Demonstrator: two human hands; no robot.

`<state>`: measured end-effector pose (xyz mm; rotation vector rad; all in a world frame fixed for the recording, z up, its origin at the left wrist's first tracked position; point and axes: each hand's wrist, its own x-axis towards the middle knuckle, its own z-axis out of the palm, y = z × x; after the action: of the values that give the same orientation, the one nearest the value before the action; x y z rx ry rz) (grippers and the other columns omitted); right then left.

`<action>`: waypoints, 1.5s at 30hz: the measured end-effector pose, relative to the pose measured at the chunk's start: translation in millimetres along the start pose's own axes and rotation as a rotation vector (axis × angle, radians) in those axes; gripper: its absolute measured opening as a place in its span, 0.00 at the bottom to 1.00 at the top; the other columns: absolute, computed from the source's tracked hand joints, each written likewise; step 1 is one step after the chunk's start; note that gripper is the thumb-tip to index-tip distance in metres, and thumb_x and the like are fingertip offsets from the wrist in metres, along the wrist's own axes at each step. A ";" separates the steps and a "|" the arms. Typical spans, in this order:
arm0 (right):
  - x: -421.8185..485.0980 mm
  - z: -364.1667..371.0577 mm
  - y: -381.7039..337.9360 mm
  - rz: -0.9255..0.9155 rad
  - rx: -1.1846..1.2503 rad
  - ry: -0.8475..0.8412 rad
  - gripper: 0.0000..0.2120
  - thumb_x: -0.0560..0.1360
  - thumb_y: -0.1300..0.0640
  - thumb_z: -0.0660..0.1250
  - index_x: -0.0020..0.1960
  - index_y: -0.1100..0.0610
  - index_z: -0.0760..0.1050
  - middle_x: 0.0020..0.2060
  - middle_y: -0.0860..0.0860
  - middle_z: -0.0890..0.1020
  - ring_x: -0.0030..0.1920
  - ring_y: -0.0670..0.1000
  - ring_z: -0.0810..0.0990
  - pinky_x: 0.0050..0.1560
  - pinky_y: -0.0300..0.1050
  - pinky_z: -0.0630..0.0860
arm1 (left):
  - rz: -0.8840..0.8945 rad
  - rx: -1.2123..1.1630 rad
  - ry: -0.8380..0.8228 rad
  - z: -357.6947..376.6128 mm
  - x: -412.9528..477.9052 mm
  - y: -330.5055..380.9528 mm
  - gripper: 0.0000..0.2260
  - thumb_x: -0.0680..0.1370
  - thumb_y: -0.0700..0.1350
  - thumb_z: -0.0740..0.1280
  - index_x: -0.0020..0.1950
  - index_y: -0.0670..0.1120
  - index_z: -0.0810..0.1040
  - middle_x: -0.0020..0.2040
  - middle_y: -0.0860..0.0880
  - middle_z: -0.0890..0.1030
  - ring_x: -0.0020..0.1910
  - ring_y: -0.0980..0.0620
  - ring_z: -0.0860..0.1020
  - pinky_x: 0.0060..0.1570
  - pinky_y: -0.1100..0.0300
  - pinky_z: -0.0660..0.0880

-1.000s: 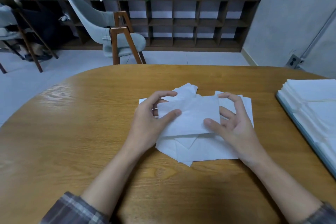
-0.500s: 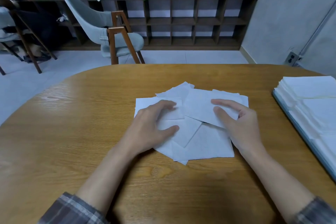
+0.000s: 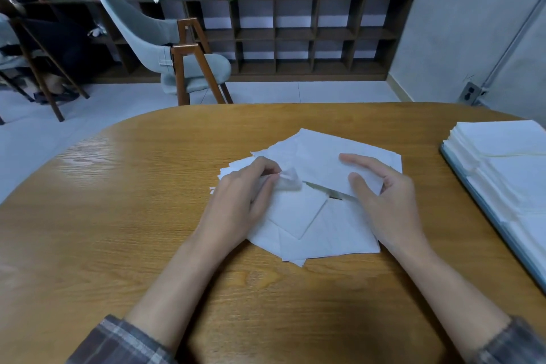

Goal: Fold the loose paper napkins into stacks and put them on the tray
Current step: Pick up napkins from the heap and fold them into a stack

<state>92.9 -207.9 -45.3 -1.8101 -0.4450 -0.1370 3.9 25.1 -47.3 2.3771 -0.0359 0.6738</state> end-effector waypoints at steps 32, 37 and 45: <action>-14.0 8.9 -24.6 0.308 0.342 -0.345 0.08 0.78 0.56 0.74 0.55 0.56 0.87 0.48 0.53 0.90 0.49 0.53 0.89 0.46 0.43 0.83 | -0.254 -0.531 -0.002 -13.2 2.3 34.9 0.18 0.73 0.44 0.81 0.60 0.55 0.83 0.42 0.52 0.86 0.46 0.54 0.83 0.48 0.50 0.77; -14.5 9.7 -26.7 0.332 0.298 -0.329 0.07 0.78 0.54 0.74 0.53 0.56 0.87 0.47 0.53 0.89 0.46 0.53 0.88 0.46 0.46 0.81 | -0.265 -0.500 0.010 -11.1 2.5 33.5 0.17 0.73 0.46 0.81 0.59 0.56 0.83 0.42 0.53 0.86 0.49 0.53 0.83 0.49 0.48 0.78; -15.1 6.9 -27.7 0.315 0.332 -0.322 0.08 0.78 0.54 0.73 0.54 0.57 0.87 0.48 0.54 0.89 0.50 0.55 0.89 0.46 0.45 0.82 | -0.348 -0.501 -0.038 -11.8 2.2 29.9 0.15 0.76 0.57 0.77 0.61 0.58 0.83 0.59 0.57 0.84 0.60 0.59 0.81 0.57 0.57 0.76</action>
<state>67.9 -198.7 -27.1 -1.5519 -0.3756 0.4293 -5.4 9.1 -20.9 1.8509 0.1706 0.3945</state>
